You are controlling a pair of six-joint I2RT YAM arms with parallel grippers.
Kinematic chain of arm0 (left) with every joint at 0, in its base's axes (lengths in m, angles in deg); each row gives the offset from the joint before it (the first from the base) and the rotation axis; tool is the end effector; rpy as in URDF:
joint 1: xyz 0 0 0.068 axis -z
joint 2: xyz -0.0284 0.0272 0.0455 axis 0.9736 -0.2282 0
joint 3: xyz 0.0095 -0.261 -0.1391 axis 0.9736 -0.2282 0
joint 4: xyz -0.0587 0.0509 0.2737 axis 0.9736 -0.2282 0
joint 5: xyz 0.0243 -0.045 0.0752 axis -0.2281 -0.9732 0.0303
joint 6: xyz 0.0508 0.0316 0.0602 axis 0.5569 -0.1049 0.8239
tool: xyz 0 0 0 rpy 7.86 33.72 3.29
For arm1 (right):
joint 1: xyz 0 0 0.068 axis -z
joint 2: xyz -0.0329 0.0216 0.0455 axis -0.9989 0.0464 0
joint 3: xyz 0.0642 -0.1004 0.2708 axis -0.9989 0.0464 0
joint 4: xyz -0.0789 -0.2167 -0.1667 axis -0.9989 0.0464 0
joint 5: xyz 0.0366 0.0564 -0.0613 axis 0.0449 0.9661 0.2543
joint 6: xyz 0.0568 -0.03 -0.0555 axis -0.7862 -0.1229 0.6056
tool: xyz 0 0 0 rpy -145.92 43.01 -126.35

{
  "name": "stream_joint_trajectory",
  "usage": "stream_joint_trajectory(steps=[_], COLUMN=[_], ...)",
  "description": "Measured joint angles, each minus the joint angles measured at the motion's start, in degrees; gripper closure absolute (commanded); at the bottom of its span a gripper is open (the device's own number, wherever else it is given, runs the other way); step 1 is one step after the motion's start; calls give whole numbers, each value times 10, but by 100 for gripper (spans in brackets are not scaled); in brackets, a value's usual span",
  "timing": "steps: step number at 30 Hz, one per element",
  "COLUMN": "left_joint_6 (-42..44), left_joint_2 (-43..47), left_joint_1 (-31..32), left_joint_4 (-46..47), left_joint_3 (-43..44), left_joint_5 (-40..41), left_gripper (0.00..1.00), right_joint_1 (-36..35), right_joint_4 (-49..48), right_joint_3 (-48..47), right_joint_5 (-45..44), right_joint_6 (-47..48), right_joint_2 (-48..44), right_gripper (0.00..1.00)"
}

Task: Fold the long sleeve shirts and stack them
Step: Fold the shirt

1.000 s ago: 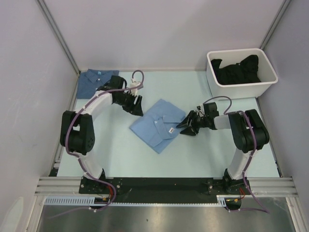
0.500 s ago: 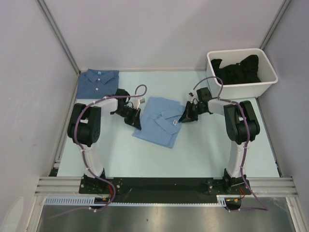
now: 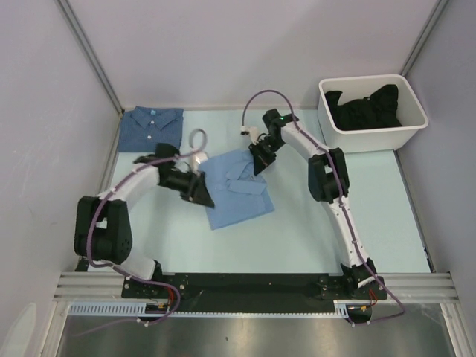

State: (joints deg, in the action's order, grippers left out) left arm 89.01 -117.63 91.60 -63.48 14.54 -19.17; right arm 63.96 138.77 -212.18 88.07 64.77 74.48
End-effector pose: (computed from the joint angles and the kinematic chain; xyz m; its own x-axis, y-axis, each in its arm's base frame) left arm 0.2708 -0.1338 0.1883 -0.8471 0.3682 -0.3831 0.5238 0.4573 -0.7187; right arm 0.4977 0.2638 0.1249 -0.6274 -0.6314 -0.4558 -0.7761 0.4585 0.4330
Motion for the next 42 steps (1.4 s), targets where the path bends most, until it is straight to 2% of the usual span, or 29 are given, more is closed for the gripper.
stream_joint_trajectory(steps=[1, 3, 6, 9, 14, 17, 19, 20, 21, 23, 24, 27, 30, 31, 33, 37, 41, 42], left_joint_6=[0, 1, 10, 36, 99, 125, 136, 140, 147, 154, 155, 149, 121, 107, 71, 18, -37, -51], left_joint_2=[6, 1, -34, -91, -187, -238, -258, -264, -267, -268, -268, -268, -268, -268, -266, -242, -177, -158], left_joint_1=[-57, -143, -218, -242, -236, -228, -220, -214, -206, -186, -177, -145, -130, -130, -130, -125, -132, -137], left_joint_4=[1, 16, 24, 24, 0, -18, -27, -33, -39, -50, -52, -48, -39, -35, -24, 7, 61, 76], left_joint_3=[19, 59, 123, 172, 184, 195, 201, 203, 203, 202, 201, 178, 142, 130, 107, 61, -4, -17], left_joint_5=[-1, 7, 22, 30, 38, 45, 45, 45, 45, 44, 44, 45, 40, 34, 17, -7, -13, -10], left_gripper=[39, 39, 34, 31, 30, 36, 44, 47, 56, 66, 77, 87, 89, 89, 74, 55, 44, 43], right_joint_1=[-10, -32, -62, -96, -142, -149, -146, -143, -138, -126, -120, -104, -89, -82, -62, 3, 77, 87], right_joint_4=[27, 62, 89, 106, 129, 130, 114, 96, 78, 30, -1, -71, -113, -118, -124, -134, -138, -138], right_joint_3=[-36, -70, -57, -21, -23, -56, -63, -63, -63, -56, -50, -41, -33, -23, 12, 139, 268, 307], right_joint_5=[3, 14, 32, 43, 33, 24, 17, 12, 10, -4, -16, -66, -97, -101, -91, -29, 10, 16], right_joint_6=[27, 85, 158, 235, 321, 329, 324, 318, 314, 304, 298, 268, 218, 196, 125, 5, -71, -93], right_joint_2=[18, 36, 32, 13, 8, 21, 23, 23, 22, 17, 12, -2, -25, -39, -84, -204, -297, -313], right_gripper=[100, 100, 100, 100, 100, 95, 89, 80, 60, 51, 45, 43, 42, 42, 39, 38, 37, 37])
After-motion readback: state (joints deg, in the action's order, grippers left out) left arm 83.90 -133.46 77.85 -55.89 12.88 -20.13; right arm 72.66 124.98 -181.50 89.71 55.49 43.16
